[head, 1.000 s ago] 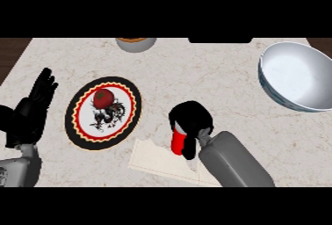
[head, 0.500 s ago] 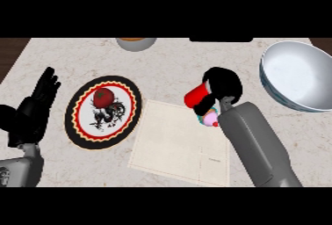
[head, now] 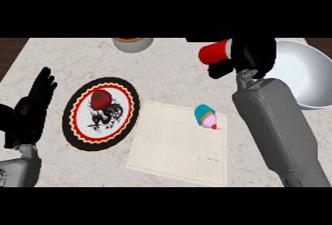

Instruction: Pick the can from the placemat and place it in the bowl

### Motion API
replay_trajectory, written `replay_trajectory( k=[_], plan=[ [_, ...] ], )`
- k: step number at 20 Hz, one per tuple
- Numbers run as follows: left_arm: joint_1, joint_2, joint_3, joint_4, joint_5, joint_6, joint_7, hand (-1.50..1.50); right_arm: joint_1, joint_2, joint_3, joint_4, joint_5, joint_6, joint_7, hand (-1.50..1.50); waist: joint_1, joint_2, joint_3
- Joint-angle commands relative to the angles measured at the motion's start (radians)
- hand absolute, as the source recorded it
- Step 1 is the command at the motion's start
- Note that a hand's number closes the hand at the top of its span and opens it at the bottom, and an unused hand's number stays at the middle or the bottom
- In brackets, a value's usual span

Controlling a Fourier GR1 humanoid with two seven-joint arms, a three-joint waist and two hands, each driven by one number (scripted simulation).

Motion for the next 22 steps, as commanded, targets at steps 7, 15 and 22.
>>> replay_trajectory(
  k=[7,15,22],
  plan=[
    [0.063,0.008,0.038,-0.001,0.022,-0.038,-0.079,0.0,-0.027,-0.098,-0.143,-0.204,-0.002,0.047,0.07,1.5,0.008,0.006,0.0],
    [-0.003,-0.004,0.011,-0.013,0.0,-0.024,0.008,0.0,0.046,-0.217,-0.354,-0.057,-0.163,-0.082,-0.174,1.5,0.01,0.009,0.001],
    [0.05,-0.015,0.013,-0.047,0.005,-0.038,-0.024,0.0,0.043,-0.293,-0.454,0.27,-0.218,-0.269,-0.442,1.5,0.026,0.013,0.001]
  ],
)
